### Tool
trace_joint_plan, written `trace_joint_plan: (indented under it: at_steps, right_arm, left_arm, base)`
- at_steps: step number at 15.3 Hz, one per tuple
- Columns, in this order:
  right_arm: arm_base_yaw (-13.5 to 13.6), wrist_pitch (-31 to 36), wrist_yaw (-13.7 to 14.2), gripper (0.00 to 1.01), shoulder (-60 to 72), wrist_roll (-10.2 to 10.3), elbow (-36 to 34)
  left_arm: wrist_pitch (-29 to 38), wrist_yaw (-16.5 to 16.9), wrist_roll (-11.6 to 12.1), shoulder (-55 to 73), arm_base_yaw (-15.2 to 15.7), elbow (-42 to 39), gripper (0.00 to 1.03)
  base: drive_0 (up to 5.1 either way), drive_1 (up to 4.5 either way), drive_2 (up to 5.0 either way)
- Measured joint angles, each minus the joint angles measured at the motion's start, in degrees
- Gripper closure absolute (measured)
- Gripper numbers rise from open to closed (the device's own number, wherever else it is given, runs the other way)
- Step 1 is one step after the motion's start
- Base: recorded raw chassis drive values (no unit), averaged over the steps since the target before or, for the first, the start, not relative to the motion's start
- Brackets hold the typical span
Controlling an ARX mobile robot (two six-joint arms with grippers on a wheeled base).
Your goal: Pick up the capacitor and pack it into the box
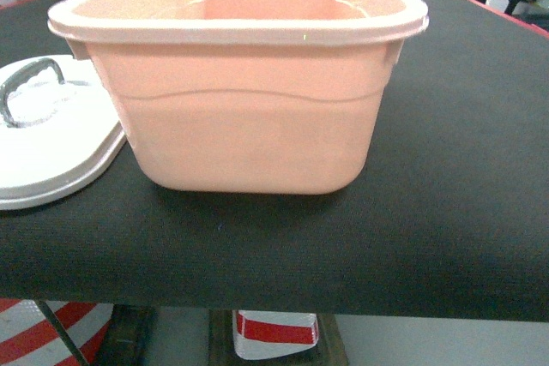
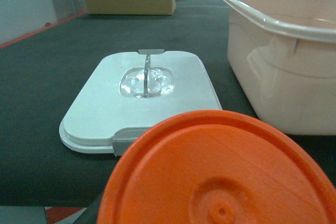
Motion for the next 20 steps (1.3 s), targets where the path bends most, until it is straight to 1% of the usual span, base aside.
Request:
trace_joint_plan:
  at_steps: [20]
  right_arm:
    - [0.00, 0.02, -0.02, 0.03, 0.02, -0.07, 0.00]
  left_arm:
    - [0.02, -0.04, -0.02, 0.00, 0.00, 0.00, 0.60]
  base:
    - [0.0, 0.00, 0.0]
